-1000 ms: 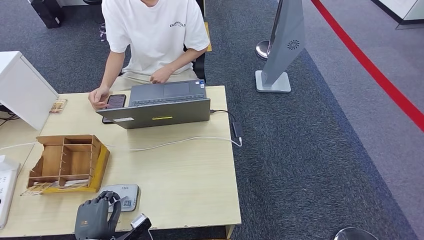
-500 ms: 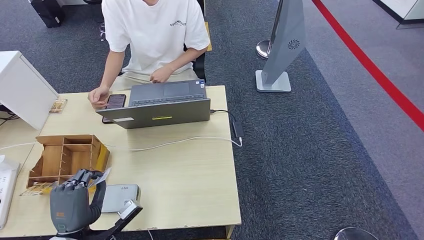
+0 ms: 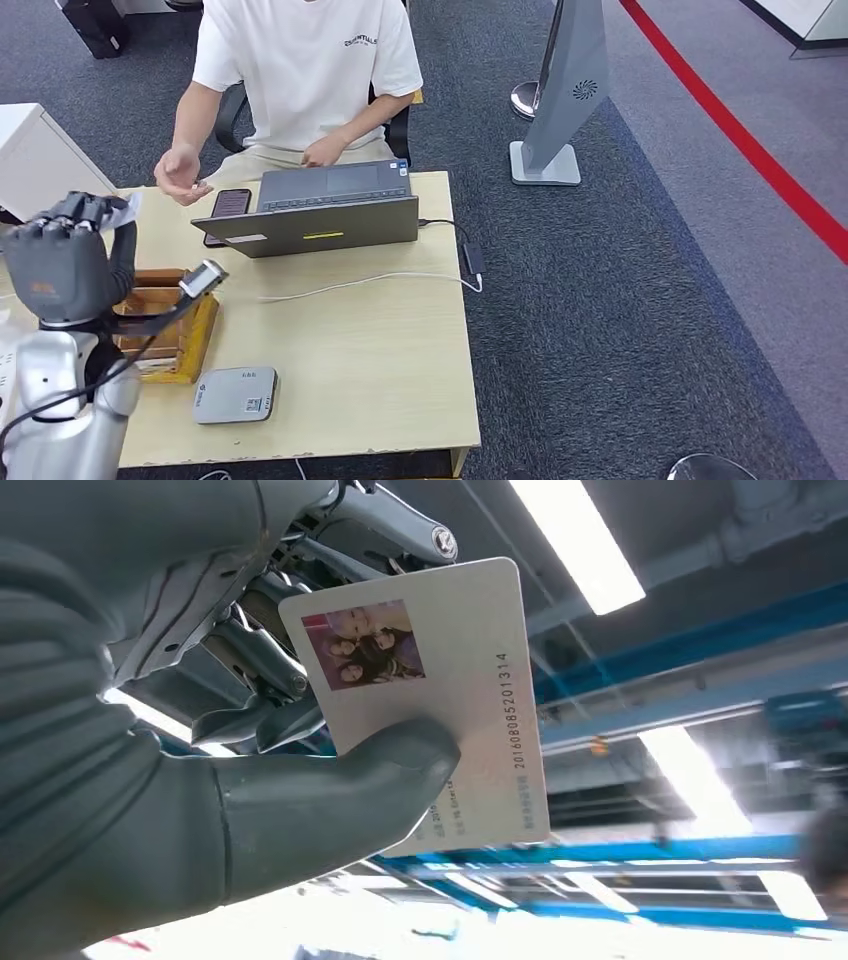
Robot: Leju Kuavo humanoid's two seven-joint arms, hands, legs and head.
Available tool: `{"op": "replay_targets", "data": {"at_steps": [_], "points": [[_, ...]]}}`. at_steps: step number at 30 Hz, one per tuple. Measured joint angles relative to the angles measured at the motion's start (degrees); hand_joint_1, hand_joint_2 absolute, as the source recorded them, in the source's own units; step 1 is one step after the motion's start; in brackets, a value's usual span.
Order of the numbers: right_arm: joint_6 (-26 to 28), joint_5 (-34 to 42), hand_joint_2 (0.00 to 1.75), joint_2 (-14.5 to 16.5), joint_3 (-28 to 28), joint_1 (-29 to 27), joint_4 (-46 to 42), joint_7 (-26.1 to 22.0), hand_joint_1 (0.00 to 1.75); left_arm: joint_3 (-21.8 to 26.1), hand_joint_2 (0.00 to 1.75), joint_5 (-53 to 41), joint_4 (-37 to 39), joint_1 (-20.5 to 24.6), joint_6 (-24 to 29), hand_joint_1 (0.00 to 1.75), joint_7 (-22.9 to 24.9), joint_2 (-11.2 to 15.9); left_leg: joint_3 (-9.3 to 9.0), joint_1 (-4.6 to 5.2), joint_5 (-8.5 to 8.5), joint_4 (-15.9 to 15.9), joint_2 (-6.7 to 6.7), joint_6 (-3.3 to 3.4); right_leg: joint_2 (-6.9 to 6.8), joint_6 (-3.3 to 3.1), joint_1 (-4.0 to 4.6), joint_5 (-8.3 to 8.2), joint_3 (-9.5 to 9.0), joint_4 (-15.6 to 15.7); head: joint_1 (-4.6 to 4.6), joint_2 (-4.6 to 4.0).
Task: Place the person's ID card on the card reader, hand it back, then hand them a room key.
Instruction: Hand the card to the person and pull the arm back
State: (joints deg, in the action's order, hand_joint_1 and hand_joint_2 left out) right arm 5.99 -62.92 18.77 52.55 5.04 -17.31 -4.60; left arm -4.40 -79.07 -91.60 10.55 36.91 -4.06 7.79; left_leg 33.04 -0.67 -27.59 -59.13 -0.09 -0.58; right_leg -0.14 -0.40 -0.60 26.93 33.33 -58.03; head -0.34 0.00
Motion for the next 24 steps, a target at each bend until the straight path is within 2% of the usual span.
{"op": "replay_targets", "data": {"at_steps": [2,4,8,16,20,24], "points": [[-0.61,-1.53,0.0,-0.04,-2.0,1.62,1.08,1.37,0.0,3.97,1.75,-2.23,11.57,13.33,-0.15,1.75,0.4,3.11,0.03,-0.04,0.19,0.0,0.06,-0.12,0.06,-0.13,0.05,-0.19,0.1,-0.07,-0.01,0.0],[-0.68,-1.61,0.0,-0.04,-2.85,2.18,1.49,1.59,0.0,5.92,1.75,-2.66,18.71,18.59,0.26,1.75,0.26,4.53,0.04,-0.05,0.24,0.0,0.1,-0.16,0.11,-0.18,0.06,-0.25,0.15,-0.1,-0.01,0.0],[-0.68,-1.53,0.0,-0.04,-3.42,2.57,1.94,1.61,0.0,7.54,1.75,-2.65,25.63,22.45,0.58,1.75,0.08,5.58,0.1,-0.05,0.25,0.01,0.11,-0.17,0.13,-0.19,0.07,-0.26,0.21,-0.11,-0.01,0.0],[-0.48,-1.38,0.0,-0.04,-4.6,2.72,2.39,3.07,0.0,8.93,1.75,-0.64,30.71,23.47,0.48,1.75,-0.61,5.55,0.27,-0.05,0.24,0.01,0.11,-0.16,0.13,-0.19,0.07,-0.26,0.37,-0.08,0.0,0.0],[-0.43,-1.04,0.0,-0.04,-4.67,2.69,2.51,3.17,0.0,9.34,1.75,0.23,31.9,23.37,0.41,0.0,-0.98,5.47,0.29,-0.05,0.25,0.01,0.14,-0.16,0.16,-0.19,0.07,-0.26,0.4,-0.09,0.0,0.0],[-0.49,-0.58,0.0,-0.1,-4.76,2.65,2.58,2.63,0.0,9.65,1.75,1.58,32.14,22.95,0.43,0.0,-1.71,5.19,0.3,-0.05,0.24,0.01,0.14,-0.16,0.18,-0.19,0.07,-0.26,0.41,-0.09,-0.01,0.0]]}}
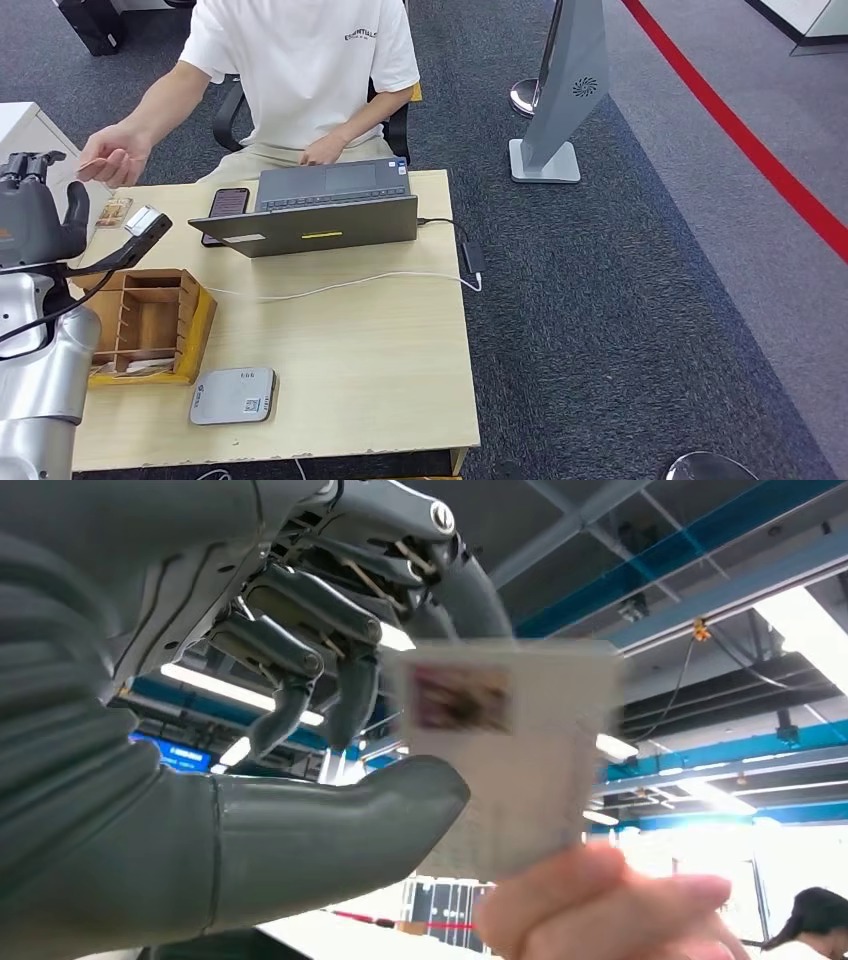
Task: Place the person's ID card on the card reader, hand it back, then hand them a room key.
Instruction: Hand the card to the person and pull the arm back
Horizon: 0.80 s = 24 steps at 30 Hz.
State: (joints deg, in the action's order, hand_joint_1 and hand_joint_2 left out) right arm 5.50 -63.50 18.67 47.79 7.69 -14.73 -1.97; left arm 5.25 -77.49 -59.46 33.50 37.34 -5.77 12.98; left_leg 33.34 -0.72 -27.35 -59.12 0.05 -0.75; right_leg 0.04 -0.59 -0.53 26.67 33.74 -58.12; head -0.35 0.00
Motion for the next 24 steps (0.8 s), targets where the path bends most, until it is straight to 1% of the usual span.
{"op": "replay_targets", "data": {"at_steps": [5,10,13,18,24], "points": [[-0.01,0.81,0.0,-0.21,-0.31,-0.11,0.02,-0.58,0.0,0.04,1.75,0.4,-1.18,-1.72,-0.05,0.0,-0.99,-0.72,0.01,0.0,-0.01,0.0,0.0,0.0,0.0,0.0,0.0,0.0,0.02,0.0,0.01,0.0],[0.08,2.2,0.0,-0.49,-0.49,-0.4,0.02,-0.79,0.0,-0.21,1.75,0.07,-5.66,-4.59,-1.18,0.0,-1.44,-2.28,0.01,0.01,-0.01,0.0,0.01,0.0,0.02,0.0,0.0,0.0,0.03,0.01,0.01,0.0],[0.32,3.22,0.0,-0.66,-0.47,-0.91,0.02,-1.44,0.0,-1.55,1.75,-0.91,-10.94,-8.28,-1.83,0.0,-1.43,-3.36,0.01,0.01,-0.04,0.0,0.05,0.01,0.05,0.0,-0.01,0.0,0.03,0.02,0.01,0.0],[0.97,4.07,0.0,-0.85,-0.44,-1.87,0.02,-2.15,0.0,-5.51,1.75,-3.33,-21.67,-17.18,-1.86,0.0,-0.23,-4.63,0.09,0.01,-0.11,0.0,0.12,0.05,0.14,0.03,-0.01,0.03,0.15,0.03,0.01,0.0],[1.04,4.79,0.0,-0.98,-0.31,-2.22,0.02,-2.35,0.0,-7.69,1.75,-3.2,-27.6,-21.73,-1.5,0.0,-0.84,-4.92,0.11,0.01,-0.11,0.01,0.17,0.04,0.15,0.01,-0.01,0.02,0.17,0.02,-0.01,0.0]]}}
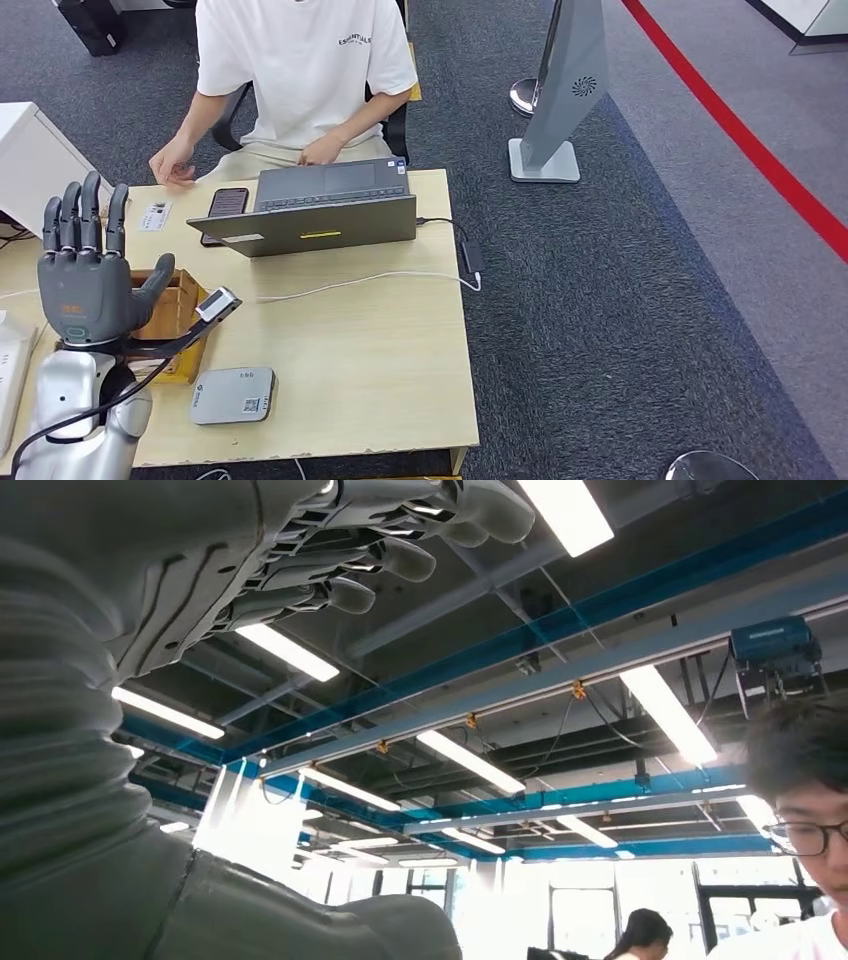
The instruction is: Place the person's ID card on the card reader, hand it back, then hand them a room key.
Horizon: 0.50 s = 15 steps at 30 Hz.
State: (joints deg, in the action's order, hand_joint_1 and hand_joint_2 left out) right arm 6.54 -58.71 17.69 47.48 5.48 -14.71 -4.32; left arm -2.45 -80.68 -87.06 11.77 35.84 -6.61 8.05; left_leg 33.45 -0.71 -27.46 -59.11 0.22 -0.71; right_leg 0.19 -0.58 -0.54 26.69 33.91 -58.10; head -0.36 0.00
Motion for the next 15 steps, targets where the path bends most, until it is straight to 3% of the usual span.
{"op": "replay_targets", "data": {"at_steps": [10,15], "points": [[-0.49,1.92,0.0,-0.08,1.92,-1.82,-1.01,-1.2,0.0,-6.12,1.75,-1.16,-10.77,-21.43,-0.68,0.0,1.89,1.41,0.0,0.0,-0.24,0.01,0.11,-0.04,0.11,0.07,0.0,0.2,0.05,0.02,0.01,0.0],[-0.93,1.99,0.0,-0.12,2.4,-2.07,-1.58,-1.27,0.0,-6.6,1.75,-0.42,-11.91,-26.16,-0.71,0.0,2.42,2.79,0.04,0.0,-0.25,0.01,0.0,-0.05,0.02,0.1,0.0,0.27,0.03,0.01,0.0,0.0]]}}
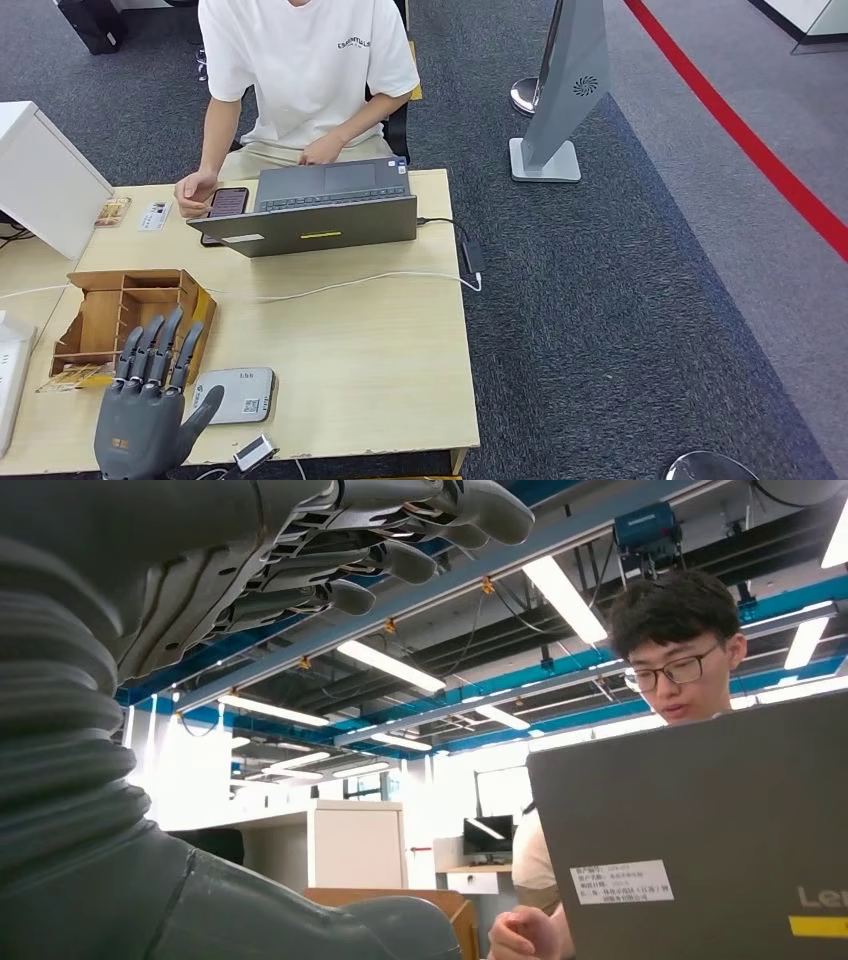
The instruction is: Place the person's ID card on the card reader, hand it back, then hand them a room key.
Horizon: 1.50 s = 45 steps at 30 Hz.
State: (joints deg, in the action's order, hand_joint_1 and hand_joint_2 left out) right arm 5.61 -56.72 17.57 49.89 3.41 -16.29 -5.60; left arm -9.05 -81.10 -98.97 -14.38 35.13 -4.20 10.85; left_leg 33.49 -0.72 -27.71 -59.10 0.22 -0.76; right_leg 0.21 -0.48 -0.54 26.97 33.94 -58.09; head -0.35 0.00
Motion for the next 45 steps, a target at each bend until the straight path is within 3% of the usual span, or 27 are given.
{"op": "replay_targets", "data": {"at_steps": [7,12,17,31,37,45], "points": [[-0.17,-0.8,0.0,-0.08,0.1,-0.19,-0.3,-0.41,0.0,-0.03,1.75,2.17,0.02,-3.34,0.37,0.0,-1.17,1.32,-0.04,0.0,0.01,0.01,0.01,-0.01,0.01,-0.02,0.0,-0.02,-0.06,-0.01,0.0,0.0],[-0.16,-2.06,0.0,-0.37,0.12,-0.06,-0.25,-0.63,0.0,1.7,1.75,2.32,2.18,-4.32,3.87,0.0,-7.43,1.78,-0.02,0.0,0.01,0.01,-0.05,-0.01,-0.04,-0.02,0.0,-0.01,-0.06,-0.01,0.0,0.0],[-0.04,-2.85,0.0,-0.71,0.12,0.2,0.19,-0.68,0.0,9.86,1.75,2.5,4.57,-3.68,4.26,0.0,-19.55,-0.73,-0.04,-0.01,0.01,0.01,-0.04,-0.01,-0.03,-0.02,0.0,-0.01,-0.06,-0.02,0.01,0.0],[-0.04,-3.43,0.0,-1.23,0.11,0.27,0.99,-0.89,0.0,27.82,1.75,2.24,12.42,0.35,4.34,0.0,-33.17,-8.15,-0.03,-0.01,0.02,0.01,-0.1,0.0,-0.1,-0.03,0.0,-0.01,-0.08,-0.02,0.01,0.0],[-0.1,-3.63,0.0,-1.5,0.07,0.27,1.21,-1.09,0.0,34.69,1.75,1.74,16.69,3.18,4.36,0.0,-35.61,-9.97,-0.05,-0.01,0.03,0.01,-0.13,0.0,-0.12,-0.03,0.01,-0.01,-0.09,-0.02,0.01,0.0],[-0.1,-3.65,0.0,-1.63,0.05,0.28,1.37,-1.09,0.0,37.44,1.75,1.67,18.96,4.3,4.37,0.0,-35.76,-10.95,-0.04,-0.01,0.02,0.01,-0.13,0.0,-0.13,-0.02,0.01,-0.01,-0.09,-0.01,0.01,0.0]]}}
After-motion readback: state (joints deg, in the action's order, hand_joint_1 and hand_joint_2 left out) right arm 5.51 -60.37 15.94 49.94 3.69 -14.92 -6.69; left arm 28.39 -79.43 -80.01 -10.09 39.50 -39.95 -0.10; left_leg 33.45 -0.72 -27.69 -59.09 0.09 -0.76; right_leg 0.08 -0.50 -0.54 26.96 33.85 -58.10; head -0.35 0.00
